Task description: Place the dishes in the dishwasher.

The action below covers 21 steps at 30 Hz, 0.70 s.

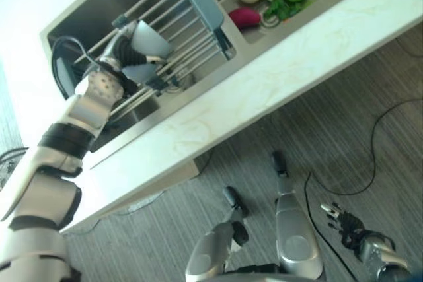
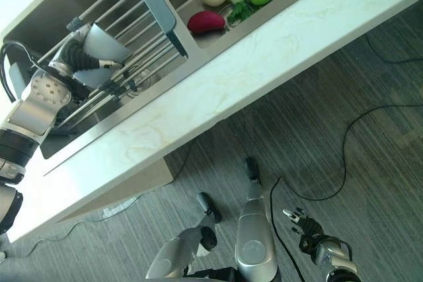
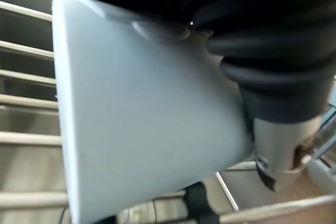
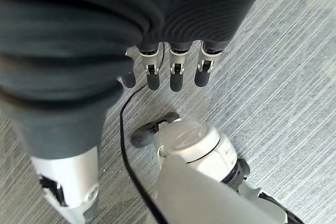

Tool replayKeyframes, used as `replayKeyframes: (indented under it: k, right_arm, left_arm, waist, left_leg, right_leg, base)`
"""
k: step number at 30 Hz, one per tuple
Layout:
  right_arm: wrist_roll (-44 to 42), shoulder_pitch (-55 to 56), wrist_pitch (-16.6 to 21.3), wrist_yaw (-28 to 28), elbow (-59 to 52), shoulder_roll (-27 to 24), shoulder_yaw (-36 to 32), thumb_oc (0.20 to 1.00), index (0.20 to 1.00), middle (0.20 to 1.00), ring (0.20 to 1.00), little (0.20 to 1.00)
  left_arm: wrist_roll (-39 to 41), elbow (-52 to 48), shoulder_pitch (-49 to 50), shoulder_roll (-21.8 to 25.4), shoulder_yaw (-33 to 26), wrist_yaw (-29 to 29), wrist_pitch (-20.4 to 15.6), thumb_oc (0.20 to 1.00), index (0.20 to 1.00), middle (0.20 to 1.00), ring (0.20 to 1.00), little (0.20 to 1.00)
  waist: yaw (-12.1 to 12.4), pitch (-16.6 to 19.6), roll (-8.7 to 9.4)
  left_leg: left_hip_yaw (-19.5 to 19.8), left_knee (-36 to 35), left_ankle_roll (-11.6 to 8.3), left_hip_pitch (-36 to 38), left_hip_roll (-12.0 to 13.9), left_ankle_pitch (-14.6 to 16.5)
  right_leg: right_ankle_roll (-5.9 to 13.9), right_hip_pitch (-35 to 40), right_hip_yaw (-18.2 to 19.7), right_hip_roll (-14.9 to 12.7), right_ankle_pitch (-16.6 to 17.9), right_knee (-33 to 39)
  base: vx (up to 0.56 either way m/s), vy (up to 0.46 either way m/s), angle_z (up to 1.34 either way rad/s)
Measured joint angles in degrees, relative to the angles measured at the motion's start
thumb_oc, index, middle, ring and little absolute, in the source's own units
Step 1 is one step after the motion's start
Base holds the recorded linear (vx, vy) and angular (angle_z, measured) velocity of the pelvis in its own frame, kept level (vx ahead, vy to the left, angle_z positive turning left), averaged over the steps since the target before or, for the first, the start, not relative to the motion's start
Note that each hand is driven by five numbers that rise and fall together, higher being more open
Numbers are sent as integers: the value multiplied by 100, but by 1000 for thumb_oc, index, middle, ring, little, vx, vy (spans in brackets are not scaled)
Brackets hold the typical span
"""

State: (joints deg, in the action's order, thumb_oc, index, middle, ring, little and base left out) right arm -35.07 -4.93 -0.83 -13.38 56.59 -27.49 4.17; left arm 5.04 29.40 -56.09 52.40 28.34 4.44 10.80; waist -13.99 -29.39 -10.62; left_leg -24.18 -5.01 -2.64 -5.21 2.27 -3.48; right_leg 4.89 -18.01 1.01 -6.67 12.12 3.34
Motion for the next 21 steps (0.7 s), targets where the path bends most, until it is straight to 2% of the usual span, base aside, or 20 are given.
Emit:
replayKeyframes:
  k: [13,14,15,18,21]
  right_arm:
    - [-227,1,3,68,-143,-89,216,1000,1000,1000,1000,1000]
    - [-231,-2,3,71,-143,-113,218,1000,1000,1000,1000,1000]
    - [-239,-2,6,76,-157,-131,215,1000,1000,1000,1000,1000]
    - [-418,-1,9,80,-174,-158,218,1000,1000,1000,1000,1000]
    - [-442,-1,12,101,-214,-171,219,1000,1000,1000,1000,1000]
  left_arm:
    - [-427,360,-466,-31,105,-593,688,1000,1000,1000,1000,1000]
    - [-486,422,-498,-44,108,-678,699,523,523,523,523,523]
    - [-542,466,-523,-61,104,-737,707,203,203,203,203,203]
    - [-893,823,-721,-29,235,-977,729,200,200,200,200,200]
    - [-1069,699,-703,133,377,-1109,477,200,200,200,200,200]
  waist:
    - [-46,14,-20]
    - [-48,15,-22]
    - [-58,17,-26]
    - [-67,32,-48]
    - [-43,33,-49]
  left_leg:
    - [16,-1,10,-35,-45,-12]
    - [16,-1,10,-35,-46,-12]
    - [22,-1,9,-35,-45,-13]
    - [30,-1,9,-35,-50,-29]
    - [53,0,47,-58,-58,-77]
  right_leg:
    - [-2,-27,-12,-45,37,-13]
    - [-4,-27,-12,-46,42,-12]
    - [-6,-23,-18,-46,45,-14]
    - [-12,-17,-27,-54,61,-8]
    - [-16,-23,-57,-67,75,-17]
  base:
    - [8,5,-1]
    - [0,0,0]
    - [0,0,0]
    - [0,0,0]
    - [-50,-10,5]
